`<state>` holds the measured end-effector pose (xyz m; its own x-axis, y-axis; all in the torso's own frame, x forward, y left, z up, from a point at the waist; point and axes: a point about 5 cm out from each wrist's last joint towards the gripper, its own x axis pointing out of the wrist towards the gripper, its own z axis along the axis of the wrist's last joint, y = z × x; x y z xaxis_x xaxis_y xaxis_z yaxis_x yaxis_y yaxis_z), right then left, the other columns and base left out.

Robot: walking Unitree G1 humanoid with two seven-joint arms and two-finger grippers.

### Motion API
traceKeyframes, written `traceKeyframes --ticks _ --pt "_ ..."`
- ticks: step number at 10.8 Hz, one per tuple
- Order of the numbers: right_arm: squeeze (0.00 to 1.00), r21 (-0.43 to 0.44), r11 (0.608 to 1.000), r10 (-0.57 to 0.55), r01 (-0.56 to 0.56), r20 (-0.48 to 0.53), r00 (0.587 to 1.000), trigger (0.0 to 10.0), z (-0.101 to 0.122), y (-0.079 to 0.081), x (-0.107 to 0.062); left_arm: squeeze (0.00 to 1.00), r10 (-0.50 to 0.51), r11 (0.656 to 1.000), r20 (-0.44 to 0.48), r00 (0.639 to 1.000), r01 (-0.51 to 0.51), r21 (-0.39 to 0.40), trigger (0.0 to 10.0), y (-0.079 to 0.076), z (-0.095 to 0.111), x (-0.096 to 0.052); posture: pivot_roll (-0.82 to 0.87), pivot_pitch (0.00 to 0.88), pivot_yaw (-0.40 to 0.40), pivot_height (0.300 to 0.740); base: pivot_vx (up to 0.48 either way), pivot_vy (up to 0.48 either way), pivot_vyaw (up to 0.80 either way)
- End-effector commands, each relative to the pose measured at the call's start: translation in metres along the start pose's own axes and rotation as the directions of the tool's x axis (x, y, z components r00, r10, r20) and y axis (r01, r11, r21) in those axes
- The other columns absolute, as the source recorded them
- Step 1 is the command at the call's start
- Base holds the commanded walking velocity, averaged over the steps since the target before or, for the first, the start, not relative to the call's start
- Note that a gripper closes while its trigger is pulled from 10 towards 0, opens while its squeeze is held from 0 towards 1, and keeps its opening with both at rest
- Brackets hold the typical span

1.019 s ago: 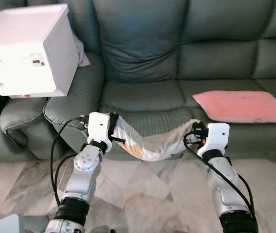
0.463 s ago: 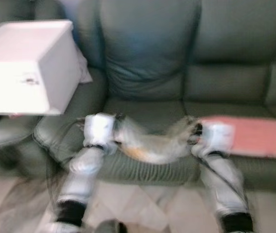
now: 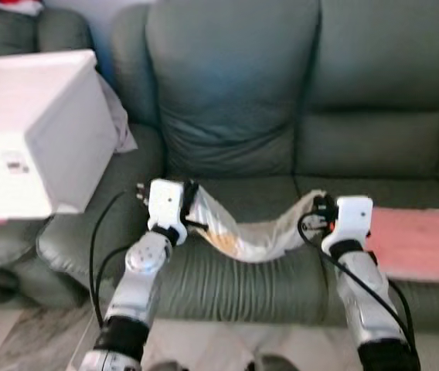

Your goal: Move the pillow to the sofa

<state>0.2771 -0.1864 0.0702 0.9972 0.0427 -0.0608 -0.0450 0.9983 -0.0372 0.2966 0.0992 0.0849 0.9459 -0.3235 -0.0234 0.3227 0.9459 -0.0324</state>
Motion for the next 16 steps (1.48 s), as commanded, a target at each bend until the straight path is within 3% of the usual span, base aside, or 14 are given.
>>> traceKeyframes --ticks 1,4,10,16 --pt "0.00 0.009 1.000 0.029 -0.030 0.030 0.999 10.0 0.006 0.010 0.003 0.00 0.018 1.000 0.017 1.000 -0.018 0.023 10.0 0.006 0.005 -0.001 -0.04 0.000 0.039 0.740 0.000 0.000 0.00" --pt "0.00 0.006 1.000 0.027 -0.027 0.025 0.999 10.0 0.005 0.009 0.003 0.00 0.007 1.000 0.020 1.000 -0.008 0.025 10.0 0.005 0.005 0.000 -0.03 0.000 0.038 0.740 0.000 0.000 0.00" --pt "0.00 0.004 1.000 0.022 -0.023 0.022 1.000 10.0 0.006 0.009 0.004 0.00 -0.007 1.000 0.016 1.000 0.007 0.012 10.0 0.003 0.004 -0.001 -0.03 0.000 0.036 0.740 0.308 0.000 0.00" --pt "0.00 0.011 1.000 0.021 -0.021 0.014 1.000 10.0 0.002 0.011 -0.001 0.00 -0.017 1.000 -0.041 0.999 0.016 -0.007 10.0 0.000 -0.006 -0.006 -0.03 0.000 0.038 0.740 0.000 0.000 0.00"
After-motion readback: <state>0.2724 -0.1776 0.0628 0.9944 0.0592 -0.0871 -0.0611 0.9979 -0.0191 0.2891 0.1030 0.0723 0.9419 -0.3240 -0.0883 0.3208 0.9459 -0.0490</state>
